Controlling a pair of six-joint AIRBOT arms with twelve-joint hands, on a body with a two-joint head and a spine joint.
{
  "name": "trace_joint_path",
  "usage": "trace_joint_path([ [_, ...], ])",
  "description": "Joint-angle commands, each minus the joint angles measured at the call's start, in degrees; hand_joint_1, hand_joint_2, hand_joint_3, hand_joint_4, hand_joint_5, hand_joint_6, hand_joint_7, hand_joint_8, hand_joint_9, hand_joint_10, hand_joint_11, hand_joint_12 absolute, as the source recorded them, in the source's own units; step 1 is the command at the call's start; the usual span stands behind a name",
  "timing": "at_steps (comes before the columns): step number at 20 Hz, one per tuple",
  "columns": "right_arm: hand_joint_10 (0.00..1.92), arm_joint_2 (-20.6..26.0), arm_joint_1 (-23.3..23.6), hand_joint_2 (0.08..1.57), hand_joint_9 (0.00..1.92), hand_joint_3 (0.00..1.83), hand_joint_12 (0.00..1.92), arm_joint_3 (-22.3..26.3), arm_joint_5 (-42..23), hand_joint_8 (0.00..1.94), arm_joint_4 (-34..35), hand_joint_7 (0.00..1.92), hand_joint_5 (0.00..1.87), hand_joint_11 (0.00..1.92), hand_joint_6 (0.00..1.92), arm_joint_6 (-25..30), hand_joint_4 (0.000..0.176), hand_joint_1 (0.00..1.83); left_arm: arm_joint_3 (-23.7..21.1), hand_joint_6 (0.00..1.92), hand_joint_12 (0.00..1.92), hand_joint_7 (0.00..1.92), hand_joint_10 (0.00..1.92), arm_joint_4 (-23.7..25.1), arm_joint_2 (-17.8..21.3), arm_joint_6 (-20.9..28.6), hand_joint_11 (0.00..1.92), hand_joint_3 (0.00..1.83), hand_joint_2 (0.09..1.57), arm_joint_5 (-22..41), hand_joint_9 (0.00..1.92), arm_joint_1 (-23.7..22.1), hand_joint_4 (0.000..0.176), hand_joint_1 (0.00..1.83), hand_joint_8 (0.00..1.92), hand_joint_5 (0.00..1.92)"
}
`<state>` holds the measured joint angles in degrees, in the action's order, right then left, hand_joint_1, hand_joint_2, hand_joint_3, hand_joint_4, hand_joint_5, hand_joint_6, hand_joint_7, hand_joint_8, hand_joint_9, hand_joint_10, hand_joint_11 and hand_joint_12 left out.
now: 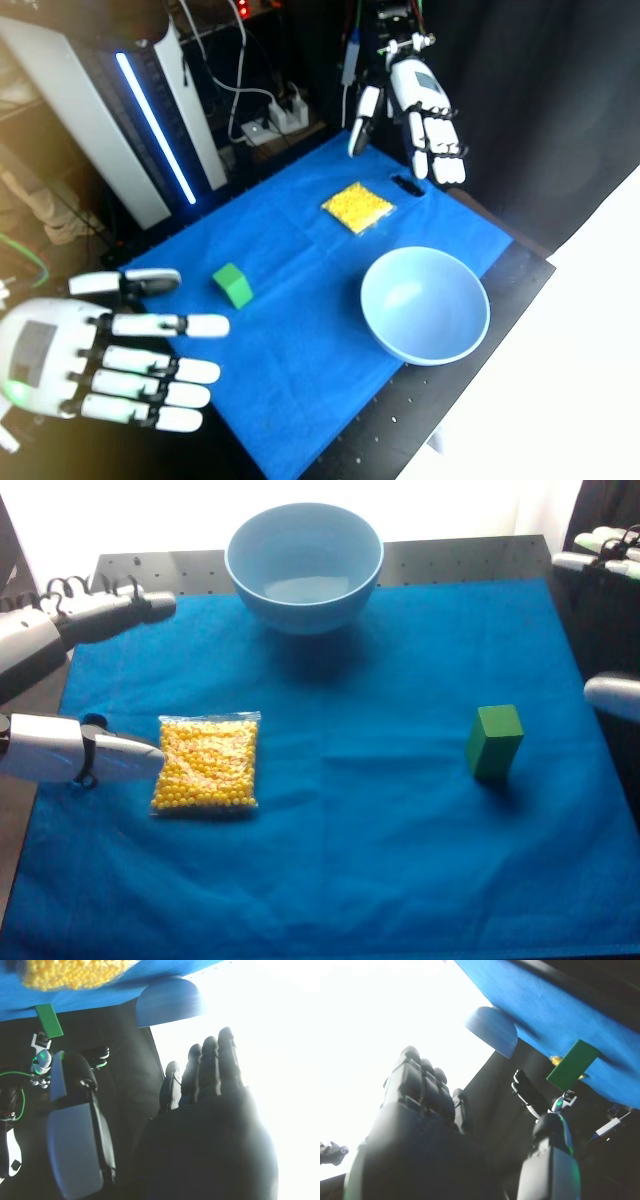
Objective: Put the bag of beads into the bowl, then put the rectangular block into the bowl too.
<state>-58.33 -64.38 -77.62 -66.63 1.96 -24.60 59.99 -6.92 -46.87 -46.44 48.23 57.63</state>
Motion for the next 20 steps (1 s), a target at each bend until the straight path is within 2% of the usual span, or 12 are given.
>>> trace_joint_path([
  [1, 0.0, 0.19, 0.9, 1.23, 0.0, 0.01, 0.0, -0.39, -6.68, 0.0, 1.76, 0.07, 0.24, 0.0, 0.0, 0.2, 0.037, 0.64, 0.44, 0.0, 0.22, 0.11, 0.0, -0.26, 0.29, 0.32, 0.0, 0.01, 0.92, 5.22, 0.06, -0.71, 0.164, 0.7, 0.0, 0.19],
  [2, 0.0, 0.17, 0.9, 1.23, 0.0, 0.01, 0.0, -0.42, -6.67, 0.0, 1.73, 0.07, 0.23, 0.0, 0.0, 0.2, 0.042, 0.62, 0.53, 0.0, 0.2, 0.1, 0.0, 0.12, 0.29, 0.32, 0.0, 0.0, 0.93, 4.69, 0.06, -0.83, 0.156, 0.71, 0.0, 0.18],
  [5, 0.0, 0.08, 0.9, 1.24, 0.0, 0.01, 0.0, -0.58, -6.66, 0.0, 1.76, 0.07, 0.23, 0.0, 0.0, 0.2, 0.024, 0.64, 1.77, 0.01, 0.33, 0.12, 0.0, 7.22, -0.9, 0.32, 0.0, 0.0, 0.92, -4.28, 0.08, -6.59, 0.121, 0.78, 0.0, 0.21],
  [6, 0.0, 0.08, 0.9, 1.24, 0.0, 0.01, 0.0, -0.62, -6.66, 0.0, 1.74, 0.06, 0.23, 0.0, 0.0, 0.2, 0.023, 0.66, 2.27, 0.0, 0.3, 0.14, 0.01, 9.22, -1.54, 0.32, 0.0, 0.0, 0.92, -7.03, 0.1, -8.29, 0.137, 0.75, 0.0, 0.21],
  [9, 0.0, -0.01, 0.9, 1.24, 0.0, 0.0, 0.0, -0.82, -6.64, 0.0, 1.43, 0.07, 0.24, 0.0, 0.0, 0.2, 0.024, 0.67, 3.92, 0.0, 0.65, 0.19, 0.01, 17.8, -4.5, 0.31, 0.0, 0.0, 0.88, -17.22, 0.19, -13.71, 0.121, 0.75, 0.0, 0.24],
  [10, 0.0, -0.01, 0.9, 1.25, 0.0, 0.01, 0.0, -0.86, -6.64, 0.0, 1.43, 0.07, 0.24, 0.0, 0.0, 0.2, 0.036, 0.68, 4.18, 0.0, 0.59, 0.17, 0.0, 19.24, -5.22, 0.31, 0.0, 0.0, 0.88, -18.97, 0.16, -14.38, 0.135, 0.67, 0.0, 0.23],
  [11, 0.0, -0.01, 0.9, 1.25, 0.0, 0.0, 0.0, -0.87, -6.64, 0.0, 1.42, 0.07, 0.23, 0.0, 0.0, 0.2, 0.036, 0.68, 4.47, 0.0, 0.51, 0.15, 0.0, 20.65, -5.86, 0.3, 0.0, 0.0, 0.88, -20.58, 0.14, -14.89, 0.131, 0.66, 0.0, 0.24],
  [13, 0.0, -0.01, 0.9, 1.25, 0.0, 0.0, 0.0, -0.87, -6.63, 0.0, 1.32, 0.06, 0.23, 0.0, 0.0, 0.2, 0.043, 0.66, 4.69, 0.0, 0.35, 0.15, 0.0, 23.05, -6.58, 0.29, 0.0, 0.0, 0.87, -23.19, 0.14, -15.64, 0.147, 0.72, 0.0, 0.23],
  [15, 0.0, -0.01, 0.9, 1.24, 0.0, 0.0, 0.0, -0.9, -6.63, 0.01, 1.22, 0.08, 0.25, 0.0, 0.01, 0.2, 0.036, 0.65, 5.13, 0.0, 0.47, 0.25, 0.0, 24.78, -7.23, 0.28, 0.0, 0.0, 0.84, -25.67, 0.22, -16.02, 0.115, 0.78, 0.0, 0.3],
  [17, 0.0, -0.01, 0.9, 1.24, 0.0, 0.0, 0.0, -0.9, -6.62, 0.01, 1.22, 0.08, 0.25, 0.0, 0.01, 0.2, 0.039, 0.63, 6.21, 0.0, 0.57, 0.3, 0.01, 26.17, -8.46, 0.27, 0.0, 0.01, 0.89, -28.08, 0.28, -16.68, 0.113, 0.75, 0.01, 0.33],
  [19, 0.0, -0.01, 0.9, 1.26, 0.0, 0.01, 0.0, -0.89, -6.6, 0.0, 1.14, 0.08, 0.24, 0.0, 0.0, 0.2, 0.026, 0.62, 7.39, 0.0, 0.83, 0.43, 0.01, 28.29, -9.78, 0.27, 0.0, 0.0, 0.94, -30.76, 0.41, -17.86, 0.071, 0.84, 0.0, 0.44],
  [20, 0.0, -0.01, 0.9, 1.27, 0.0, 0.01, 0.0, -0.89, -6.59, 0.01, 1.11, 0.09, 0.25, 0.0, 0.01, 0.2, 0.026, 0.63, 7.7, 0.01, 0.95, 0.53, 0.03, 28.95, -10.19, 0.27, 0.0, 0.0, 0.97, -31.48, 0.49, -18.35, 0.078, 0.83, 0.01, 0.49],
])
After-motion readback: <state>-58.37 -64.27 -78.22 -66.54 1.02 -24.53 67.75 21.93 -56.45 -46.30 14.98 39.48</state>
